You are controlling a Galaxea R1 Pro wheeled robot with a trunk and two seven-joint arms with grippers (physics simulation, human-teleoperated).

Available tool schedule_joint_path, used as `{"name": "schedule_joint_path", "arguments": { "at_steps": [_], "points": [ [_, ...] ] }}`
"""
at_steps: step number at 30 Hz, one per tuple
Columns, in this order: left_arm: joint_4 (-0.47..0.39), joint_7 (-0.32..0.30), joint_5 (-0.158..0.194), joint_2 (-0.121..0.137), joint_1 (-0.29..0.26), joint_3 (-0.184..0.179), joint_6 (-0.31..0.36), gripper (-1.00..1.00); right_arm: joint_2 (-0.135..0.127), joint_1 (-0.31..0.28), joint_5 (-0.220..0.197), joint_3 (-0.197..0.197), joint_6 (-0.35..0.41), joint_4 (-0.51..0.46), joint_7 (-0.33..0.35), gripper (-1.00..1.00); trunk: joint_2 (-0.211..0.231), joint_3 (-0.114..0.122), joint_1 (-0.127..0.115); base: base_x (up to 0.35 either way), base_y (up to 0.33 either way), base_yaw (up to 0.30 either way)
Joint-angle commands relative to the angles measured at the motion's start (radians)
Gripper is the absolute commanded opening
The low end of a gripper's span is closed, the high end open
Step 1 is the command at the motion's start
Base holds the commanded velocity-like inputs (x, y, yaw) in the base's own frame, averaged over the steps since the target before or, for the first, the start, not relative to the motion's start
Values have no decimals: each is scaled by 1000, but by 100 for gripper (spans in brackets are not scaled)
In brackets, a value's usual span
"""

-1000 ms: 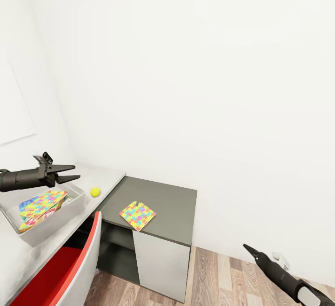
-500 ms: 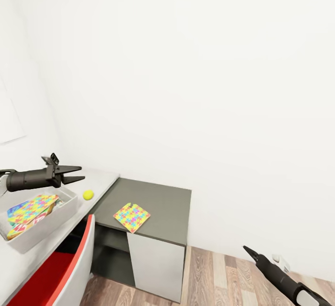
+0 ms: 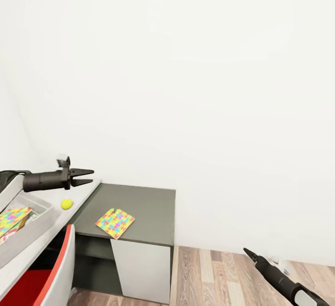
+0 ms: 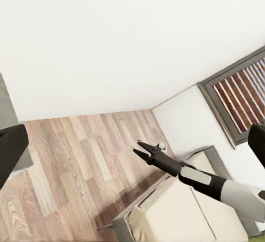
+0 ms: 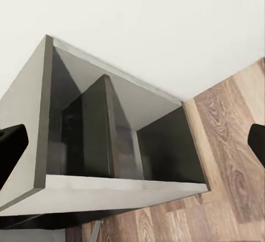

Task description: Put all the toys in the child's room - the three board games (two on the bed and one on the table), the two jigsaw puzzles on the table, and the tennis ball on the table - inside the toy box on the table in the child's room.

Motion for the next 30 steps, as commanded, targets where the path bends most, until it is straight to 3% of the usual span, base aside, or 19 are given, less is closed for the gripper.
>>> {"name": "schedule_joint_path", "arguments": {
  "at_steps": [1, 6, 9, 11, 16, 23, 26, 30],
  "points": [
    [1, 23, 4, -4, -1, -3, 4, 100, 0, -1, 0, -8, 9, 0, -8, 100, -1, 0, 0, 0, 0, -265],
    [1, 101, 4, -29, -1, -2, 3, 100, 6, -1, 2, -7, 11, -5, -75, 100, -1, 3, 0, 0, 0, -266],
    [1, 187, 5, -61, -2, -2, 2, 100, 30, -1, 2, -9, 13, -12, -127, 100, -1, 3, 0, 0, 0, -251],
    [1, 289, 6, -93, -2, -1, 1, 100, 48, -2, 2, -9, 19, -15, -158, 100, -1, 3, 0, 0, 0, -214],
    [1, 487, 7, -150, -2, 2, 0, 100, 61, -2, 4, -8, 23, -42, -200, 100, -1, 3, 0, 0, 0, -136],
    [20, 705, 8, -184, -2, 2, -16, 100, 63, -2, 5, -5, 32, -107, -250, 100, -1, 3, 0, 0, 0, -22],
    [25, 767, 8, -192, -2, 0, -26, 100, 70, -2, 7, -4, 35, -115, -258, 100, -1, 3, 0, 0, 0, -3],
    [65, 845, 9, -197, 0, -5, -93, 100, 79, -2, 21, -4, 38, -119, -264, 100, -1, 3, 0, 0, 0, 0]
  ]
}}
